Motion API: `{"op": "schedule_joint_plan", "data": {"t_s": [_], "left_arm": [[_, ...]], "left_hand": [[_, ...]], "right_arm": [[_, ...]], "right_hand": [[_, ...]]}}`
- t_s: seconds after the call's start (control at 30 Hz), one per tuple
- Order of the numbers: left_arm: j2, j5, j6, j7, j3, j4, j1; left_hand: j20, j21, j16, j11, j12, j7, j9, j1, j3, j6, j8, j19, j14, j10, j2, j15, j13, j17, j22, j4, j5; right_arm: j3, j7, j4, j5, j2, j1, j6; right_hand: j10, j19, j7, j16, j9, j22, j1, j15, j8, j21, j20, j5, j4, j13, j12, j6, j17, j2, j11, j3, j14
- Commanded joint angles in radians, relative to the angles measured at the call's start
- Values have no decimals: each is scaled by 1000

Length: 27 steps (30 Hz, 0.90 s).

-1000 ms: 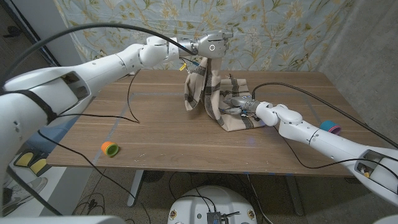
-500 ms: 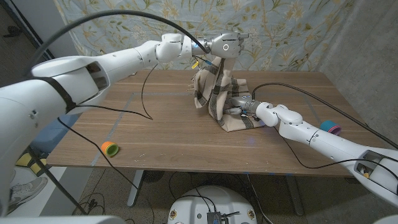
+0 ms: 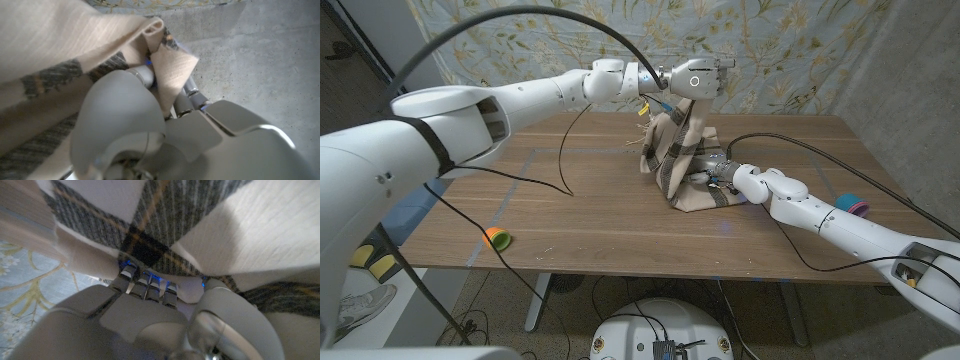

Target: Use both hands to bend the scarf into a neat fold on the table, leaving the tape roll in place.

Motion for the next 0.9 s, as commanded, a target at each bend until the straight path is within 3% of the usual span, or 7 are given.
{"op": "schedule_joint_plan", "data": {"t_s": [0.03, 0.3, 0.33, 0.37, 0.47, 0.7, 0.9], "left_arm": [[-26, -47, 50, 38, 25, 12, 32], [-11, -51, 73, -63, 27, -49, 60], [-6, -47, 80, -91, 26, -63, 65], [-2, -39, 95, -124, 24, -78, 73], [-3, -1, 158, -180, 22, -88, 95], [-55, 13, 335, -68, -2, 1, 159], [-6, -12, 371, -80, -28, -87, 191]], "left_hand": [[-36, 18, -41, -1, -36, -23, -51, -52, -31, -19, -42, -13, 52, -2, -20, -154, -28, -25, 0, -3, -20], [-50, -75, -266, 1, -200, -72, -185, -215, -182, -263, -283, -13, -71, -122, -29, -159, -139, -232, -11, 7, -47], [-80, -195, -315, -1, -193, -80, -198, -285, -209, -267, -387, 67, -66, -144, -22, -158, -225, -405, -10, -9, -35], [-81, -233, -313, -2, -203, -82, -196, -288, -218, -320, -407, 75, -117, -187, -28, -156, -241, -431, -11, 1, -34], [-67, -325, -324, -2, -199, -88, -207, -356, -250, -451, -417, 63, -263, -284, -63, -150, -288, -495, -9, 15, -8], [-20, -403, -325, -4, -199, -92, -213, -538, -271, -549, -421, 46, -338, -348, -42, -138, -311, -499, -7, 89, -6], [1, -418, -323, -4, -200, -92, -213, -591, -277, -572, -424, 46, -352, -369, -32, -137, -312, -498, -7, 116, -7]], "right_arm": [[19, -10, -35, -5, -9, -9, -21], [31, -8, -62, -6, -16, -20, -41], [32, -9, -64, -6, -17, -21, -41], [34, -8, -66, -5, -17, -22, -43], [39, -10, -81, -8, -22, -28, -52], [66, -21, -121, -6, -39, -43, -82], [106, -27, -195, -10, -78, -67, -127]], "right_hand": [[6, 13, 1, 1, 2, 18, 7, -7, 2, 5, 6, 6, 1, -1, 2, 6, 2, 4, -6, 12, 6], [7, 14, 0, 2, 2, 18, 6, -8, 1, 4, 4, 6, 1, -1, 2, 7, 0, 4, -7, 13, 6], [7, 14, 0, 2, 2, 17, 6, -7, 2, 4, 4, 6, 1, -1, 2, 7, 0, 4, -6, 13, 7], [8, 15, 0, 2, 2, 17, 6, -7, 2, 4, 5, 6, 1, -1, 2, 7, 0, 4, -6, 13, 7], [8, 16, 0, 2, 2, 17, 6, -7, 2, 4, 5, 6, 0, -1, 2, 7, -1, 3, -6, 14, 7], [8, 17, 0, 2, 2, 17, 7, -7, 1, 3, 5, 6, -2, -1, 2, 8, -4, 3, -7, 16, 7], [8, 20, -1, 2, 2, 17, 8, -8, 2, 3, 4, 6, -4, -1, 2, 9, -6, 2, -8, 18, 8]]}}
